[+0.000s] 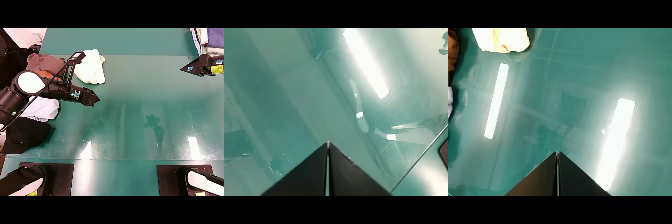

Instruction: Fold the shirts.

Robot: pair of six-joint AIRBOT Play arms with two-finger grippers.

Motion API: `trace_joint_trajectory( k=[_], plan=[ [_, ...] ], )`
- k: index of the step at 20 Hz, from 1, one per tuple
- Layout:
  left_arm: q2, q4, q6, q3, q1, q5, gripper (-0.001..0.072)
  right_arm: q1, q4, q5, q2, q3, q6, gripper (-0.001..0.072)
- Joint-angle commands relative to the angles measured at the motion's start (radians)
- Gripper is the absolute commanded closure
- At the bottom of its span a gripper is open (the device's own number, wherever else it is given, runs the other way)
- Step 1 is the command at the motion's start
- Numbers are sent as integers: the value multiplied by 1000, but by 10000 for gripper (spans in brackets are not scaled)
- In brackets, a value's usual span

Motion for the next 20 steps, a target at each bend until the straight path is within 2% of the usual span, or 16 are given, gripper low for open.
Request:
trace_joint_trajectory(
  k=[1,14,20],
  plan=[
    [0,0,0,0,0,0,682,0,0,-1,-3,0,0,698],
    [0,0,0,1,0,17,681,0,0,-1,-19,1,0,698],
    [0,-72,0,1,0,61,682,0,0,-102,-19,1,0,698]
  ],
)
